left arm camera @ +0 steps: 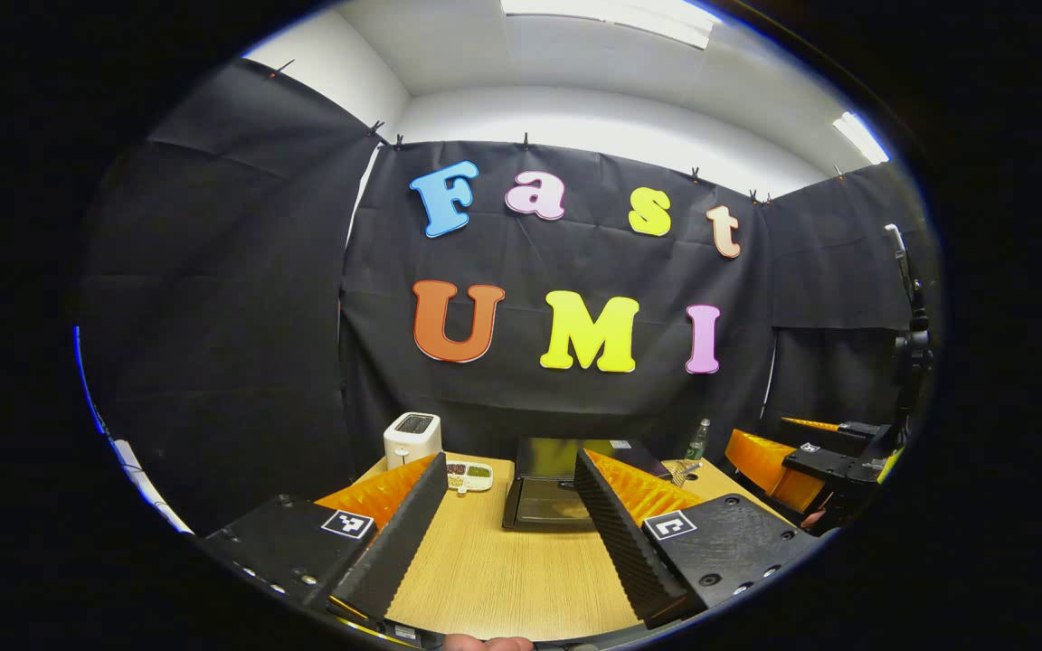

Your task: Open the electric oven with the left hand, put the food in, and close the electric oven.

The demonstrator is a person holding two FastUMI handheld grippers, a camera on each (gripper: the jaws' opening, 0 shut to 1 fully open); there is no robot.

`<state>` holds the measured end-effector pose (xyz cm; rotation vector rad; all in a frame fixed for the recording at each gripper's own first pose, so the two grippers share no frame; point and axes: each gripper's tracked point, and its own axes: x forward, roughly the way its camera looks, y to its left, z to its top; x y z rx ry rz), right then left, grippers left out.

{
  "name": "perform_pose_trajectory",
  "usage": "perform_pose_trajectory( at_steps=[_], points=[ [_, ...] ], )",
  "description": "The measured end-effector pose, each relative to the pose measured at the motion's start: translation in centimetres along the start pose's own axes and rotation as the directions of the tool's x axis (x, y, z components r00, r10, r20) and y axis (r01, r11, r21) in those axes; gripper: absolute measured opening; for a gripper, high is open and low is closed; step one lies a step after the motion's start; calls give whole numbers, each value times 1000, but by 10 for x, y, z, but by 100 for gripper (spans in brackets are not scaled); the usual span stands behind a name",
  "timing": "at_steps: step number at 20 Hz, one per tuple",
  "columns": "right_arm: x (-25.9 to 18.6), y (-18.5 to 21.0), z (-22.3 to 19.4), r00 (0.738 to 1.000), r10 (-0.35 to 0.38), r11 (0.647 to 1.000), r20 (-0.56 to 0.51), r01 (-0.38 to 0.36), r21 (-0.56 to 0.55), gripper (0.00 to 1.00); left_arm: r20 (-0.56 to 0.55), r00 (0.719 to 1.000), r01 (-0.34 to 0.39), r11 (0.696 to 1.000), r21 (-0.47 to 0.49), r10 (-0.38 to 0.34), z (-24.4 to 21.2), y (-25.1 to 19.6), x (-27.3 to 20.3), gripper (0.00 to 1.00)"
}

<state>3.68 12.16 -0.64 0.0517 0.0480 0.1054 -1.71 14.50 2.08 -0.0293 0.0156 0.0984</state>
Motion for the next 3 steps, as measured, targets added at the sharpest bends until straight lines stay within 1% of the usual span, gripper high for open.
perform_pose_trajectory(
  at_steps=[3],
  points=[
    [3, 2, 1, 1000, -4, 1000, 6, 4, -7, 97, -8, 1000, -1, 1000, -8, 1, -1, 2, 1, 93]
  ],
)
